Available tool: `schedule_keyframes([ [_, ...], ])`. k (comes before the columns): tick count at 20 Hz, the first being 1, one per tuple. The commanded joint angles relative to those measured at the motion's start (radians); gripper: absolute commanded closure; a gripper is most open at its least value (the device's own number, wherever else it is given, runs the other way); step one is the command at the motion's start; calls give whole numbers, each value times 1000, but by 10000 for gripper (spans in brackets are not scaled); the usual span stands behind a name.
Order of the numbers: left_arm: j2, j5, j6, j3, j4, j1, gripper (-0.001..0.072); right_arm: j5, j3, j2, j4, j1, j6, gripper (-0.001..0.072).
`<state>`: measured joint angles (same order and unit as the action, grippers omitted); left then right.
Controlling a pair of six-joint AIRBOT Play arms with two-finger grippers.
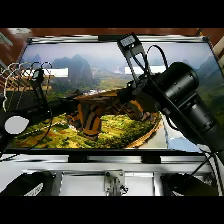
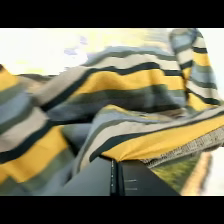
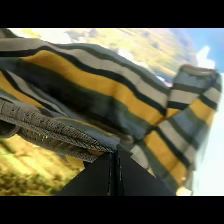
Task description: Fold the shirts.
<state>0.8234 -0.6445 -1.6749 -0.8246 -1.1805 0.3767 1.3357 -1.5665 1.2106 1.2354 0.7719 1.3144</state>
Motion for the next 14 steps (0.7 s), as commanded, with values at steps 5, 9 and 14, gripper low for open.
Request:
schedule_keyframes([
  [5,87,-140,207,2,78,-55,665,-90,-1,127,193,-2,35,660],
  [9,163,-186,246,2,76,-60,665,-120,-1,157,196,-2,46,660],
  [14,173,-327,204,-27,76,-100,191,-121,-1,160,205,-2,45,660],
])
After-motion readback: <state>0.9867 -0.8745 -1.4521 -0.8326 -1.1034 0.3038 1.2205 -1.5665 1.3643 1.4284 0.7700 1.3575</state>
